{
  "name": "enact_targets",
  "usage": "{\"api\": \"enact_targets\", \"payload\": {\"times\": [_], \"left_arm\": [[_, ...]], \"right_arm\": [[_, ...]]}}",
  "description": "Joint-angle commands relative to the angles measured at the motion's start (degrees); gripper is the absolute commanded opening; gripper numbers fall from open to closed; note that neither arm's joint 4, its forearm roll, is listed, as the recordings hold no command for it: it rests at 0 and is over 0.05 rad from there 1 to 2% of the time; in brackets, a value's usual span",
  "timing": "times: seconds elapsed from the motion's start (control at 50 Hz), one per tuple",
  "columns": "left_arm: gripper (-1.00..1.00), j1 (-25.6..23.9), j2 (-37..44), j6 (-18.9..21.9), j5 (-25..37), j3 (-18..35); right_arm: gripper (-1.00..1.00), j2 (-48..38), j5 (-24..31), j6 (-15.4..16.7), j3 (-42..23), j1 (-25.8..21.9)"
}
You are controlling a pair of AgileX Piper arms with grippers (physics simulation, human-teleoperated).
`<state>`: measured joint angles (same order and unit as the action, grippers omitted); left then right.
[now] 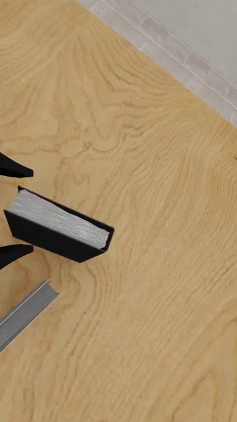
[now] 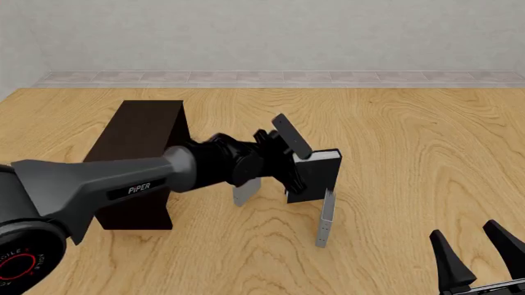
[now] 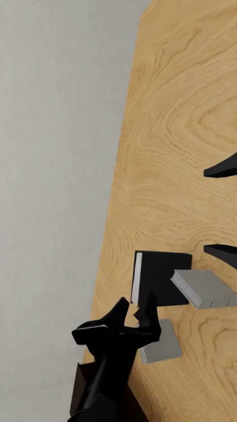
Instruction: Pick up the book in the middle and place it on the cabinet shelf.
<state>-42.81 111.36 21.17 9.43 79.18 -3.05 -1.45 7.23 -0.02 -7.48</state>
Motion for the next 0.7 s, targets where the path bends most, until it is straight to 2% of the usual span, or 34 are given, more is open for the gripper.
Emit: {"api": "enact_targets", "payload": {"times": [0.02,0.46,0.7], "left_arm": [[1.0,-0.65,1.96,0.61,0.43,0.74],[1.0,1.5,6.46,1.18,2.92,5.75],[1.0,-0.78,7.82,0.14,3.9,5.42]], "right_arm": [[1.0,-0.04,0.0,-0.3,0.0,0.4],[1.0,-0.39,-0.19,-0.45,0.0,0.56],[1.0,-0.31,-0.15,-0.63,0.0,0.48]]}}
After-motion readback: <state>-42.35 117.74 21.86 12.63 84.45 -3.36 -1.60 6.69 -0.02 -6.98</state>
